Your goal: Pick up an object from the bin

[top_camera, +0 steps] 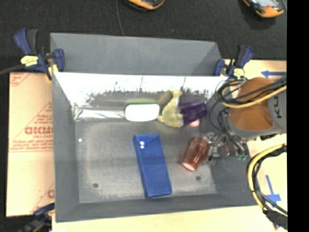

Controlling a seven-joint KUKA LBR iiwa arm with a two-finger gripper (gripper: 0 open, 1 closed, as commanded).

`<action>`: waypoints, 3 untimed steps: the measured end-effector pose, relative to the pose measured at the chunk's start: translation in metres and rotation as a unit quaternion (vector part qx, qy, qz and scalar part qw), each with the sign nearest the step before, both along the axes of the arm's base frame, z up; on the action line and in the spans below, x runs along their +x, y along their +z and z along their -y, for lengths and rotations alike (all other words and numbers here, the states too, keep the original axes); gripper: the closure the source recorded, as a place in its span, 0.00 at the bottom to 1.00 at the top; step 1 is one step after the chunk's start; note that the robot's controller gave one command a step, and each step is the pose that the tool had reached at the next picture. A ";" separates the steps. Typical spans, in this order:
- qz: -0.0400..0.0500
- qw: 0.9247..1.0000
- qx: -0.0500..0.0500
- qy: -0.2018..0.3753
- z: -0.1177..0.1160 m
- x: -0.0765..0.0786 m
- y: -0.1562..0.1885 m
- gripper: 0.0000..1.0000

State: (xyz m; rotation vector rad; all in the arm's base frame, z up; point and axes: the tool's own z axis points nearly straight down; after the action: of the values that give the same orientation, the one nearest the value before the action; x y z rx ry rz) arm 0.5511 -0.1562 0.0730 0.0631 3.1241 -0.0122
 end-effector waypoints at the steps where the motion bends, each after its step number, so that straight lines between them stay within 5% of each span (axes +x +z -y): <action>1: -0.002 1.000 0.000 0.005 -0.004 -0.006 0.068 1.00; 2: -0.003 0.972 0.000 0.233 -0.002 -0.004 -0.003 0.00; 3: -0.003 0.972 -0.001 0.234 -0.002 -0.004 -0.001 0.00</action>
Offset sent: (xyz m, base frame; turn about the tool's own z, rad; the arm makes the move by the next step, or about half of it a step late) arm -0.0062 0.0004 -0.0030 -0.4742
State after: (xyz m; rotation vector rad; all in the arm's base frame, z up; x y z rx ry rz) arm 0.5469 -0.1544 0.0716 -0.6695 3.0560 -0.0082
